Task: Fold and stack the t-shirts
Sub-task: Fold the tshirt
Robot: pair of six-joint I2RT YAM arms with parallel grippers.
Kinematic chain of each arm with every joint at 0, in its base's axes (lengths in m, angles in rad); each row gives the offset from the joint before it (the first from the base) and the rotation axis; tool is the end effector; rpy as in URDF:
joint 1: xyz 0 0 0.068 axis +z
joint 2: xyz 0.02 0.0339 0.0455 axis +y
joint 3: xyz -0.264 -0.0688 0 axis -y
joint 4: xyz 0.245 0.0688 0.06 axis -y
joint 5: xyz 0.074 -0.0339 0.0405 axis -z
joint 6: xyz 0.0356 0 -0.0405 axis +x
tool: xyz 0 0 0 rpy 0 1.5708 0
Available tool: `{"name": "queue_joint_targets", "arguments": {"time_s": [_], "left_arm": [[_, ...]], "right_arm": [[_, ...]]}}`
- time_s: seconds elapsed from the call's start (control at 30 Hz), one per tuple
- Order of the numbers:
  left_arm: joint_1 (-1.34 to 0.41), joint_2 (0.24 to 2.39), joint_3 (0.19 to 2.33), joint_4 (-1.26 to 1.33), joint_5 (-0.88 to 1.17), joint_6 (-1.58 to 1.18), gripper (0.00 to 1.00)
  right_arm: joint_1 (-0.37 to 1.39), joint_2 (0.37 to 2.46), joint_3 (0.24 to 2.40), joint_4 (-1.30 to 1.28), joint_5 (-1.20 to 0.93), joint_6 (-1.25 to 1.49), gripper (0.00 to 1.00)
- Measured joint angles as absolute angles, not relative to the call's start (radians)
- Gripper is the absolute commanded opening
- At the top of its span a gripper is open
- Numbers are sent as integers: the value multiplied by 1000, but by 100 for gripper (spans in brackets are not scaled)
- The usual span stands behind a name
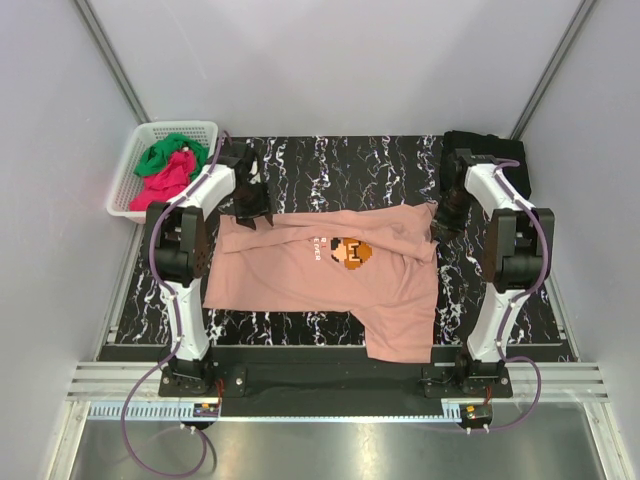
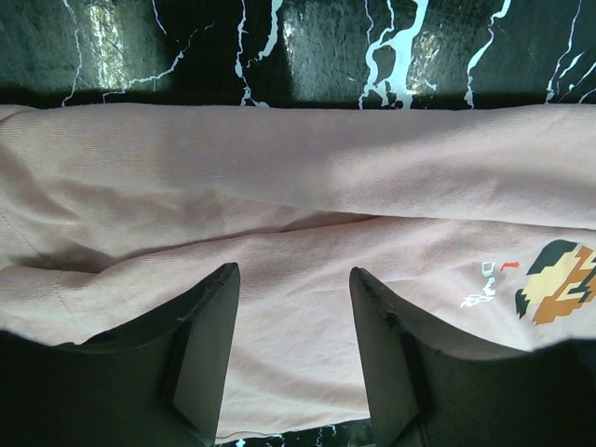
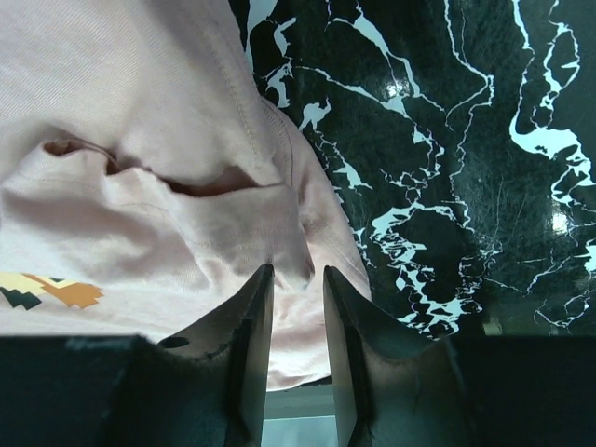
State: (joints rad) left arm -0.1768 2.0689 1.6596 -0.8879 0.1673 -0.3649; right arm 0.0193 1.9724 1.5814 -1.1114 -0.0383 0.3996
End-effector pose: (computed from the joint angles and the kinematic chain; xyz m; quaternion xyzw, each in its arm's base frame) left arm 0.4166 -0.0805 0.1979 -0.0814 0.9839 -0.1161 0.1088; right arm 0.3800 0.0087 0.2093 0.1882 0.9813 0.0258 0.0295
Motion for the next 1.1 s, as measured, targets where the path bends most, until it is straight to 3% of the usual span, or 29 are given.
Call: {"name": "queue_joint_targets", "arguments": {"time_s": [0.57,0.83,1.1], "left_arm": [[-176,2064,1645,-889,157,-362,53],[-175,2064,1645,-889,157,-362,53],[-175,2064,1650,-893,156,-362,52]], "right_arm": [[14,2038,1581,-1081,-54,388,35],[13,2038,1582,-1068,-101,369,0],[13,2017,1538,-1066,-126,370,0]]}}
